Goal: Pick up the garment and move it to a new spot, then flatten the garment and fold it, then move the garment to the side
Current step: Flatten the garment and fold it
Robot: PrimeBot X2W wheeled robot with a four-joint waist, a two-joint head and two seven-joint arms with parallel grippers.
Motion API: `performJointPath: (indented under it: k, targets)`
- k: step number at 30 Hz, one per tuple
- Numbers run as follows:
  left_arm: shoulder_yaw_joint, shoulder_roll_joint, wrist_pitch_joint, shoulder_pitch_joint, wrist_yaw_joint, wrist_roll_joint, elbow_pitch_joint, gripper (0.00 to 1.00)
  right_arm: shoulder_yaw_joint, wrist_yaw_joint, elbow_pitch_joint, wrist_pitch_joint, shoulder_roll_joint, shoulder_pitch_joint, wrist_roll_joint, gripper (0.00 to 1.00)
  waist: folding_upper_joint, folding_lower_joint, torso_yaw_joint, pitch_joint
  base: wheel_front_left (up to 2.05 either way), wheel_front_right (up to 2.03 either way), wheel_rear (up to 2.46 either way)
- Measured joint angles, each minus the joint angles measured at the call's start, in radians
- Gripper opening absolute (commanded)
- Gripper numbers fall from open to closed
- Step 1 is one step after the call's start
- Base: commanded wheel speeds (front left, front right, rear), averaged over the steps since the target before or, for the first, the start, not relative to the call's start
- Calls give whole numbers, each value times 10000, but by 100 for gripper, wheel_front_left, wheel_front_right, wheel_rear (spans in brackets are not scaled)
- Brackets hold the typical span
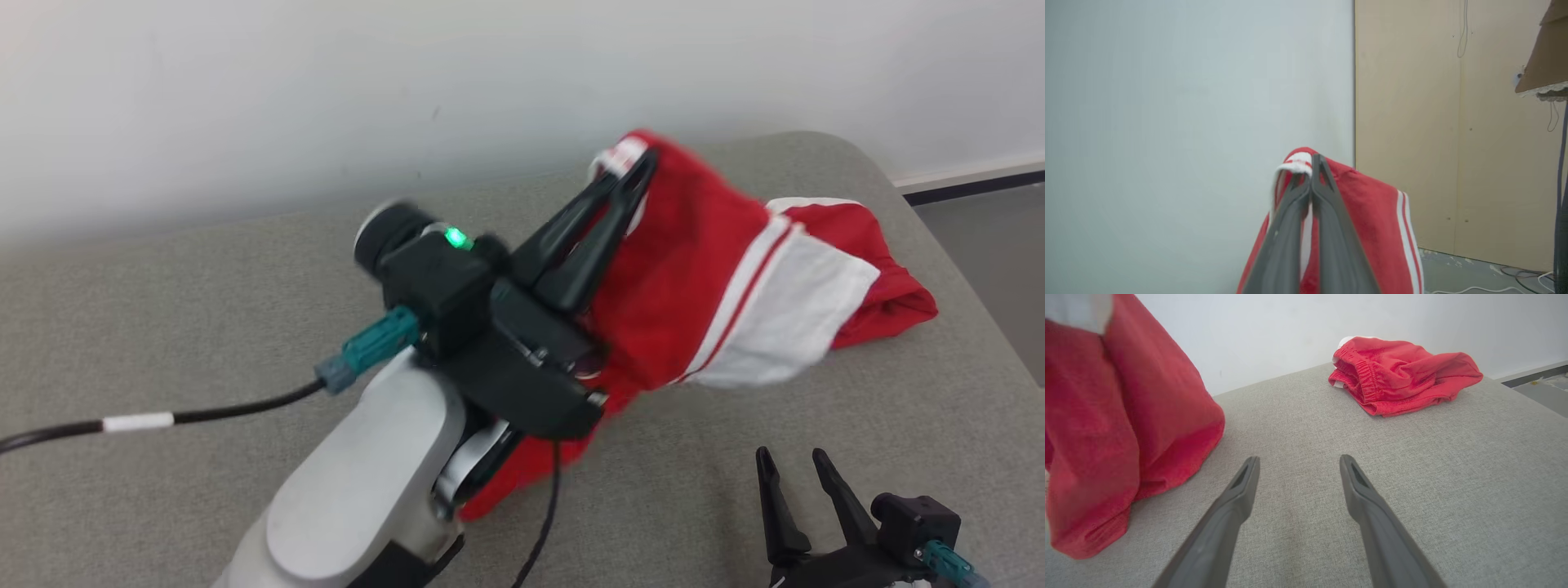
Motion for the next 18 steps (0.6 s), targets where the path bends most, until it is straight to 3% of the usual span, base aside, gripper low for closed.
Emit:
performJointPath:
  k: [7,15,18]
  targets:
    - [-77,-376,-224,-1459,86,-395,-738,0,-44,0,192,-136,-2,-29,56,100,0,0,-175,-34,0,0,0]
    - [128,-431,-278,-1602,978,-934,-798,0,-6,0,328,-290,0,-64,215,100,0,0,64,-26,0,0,0]
    - [370,-56,-209,-945,1350,-1009,-50,0,40,0,372,-349,-6,-126,251,100,0,0,247,20,0,0,0]
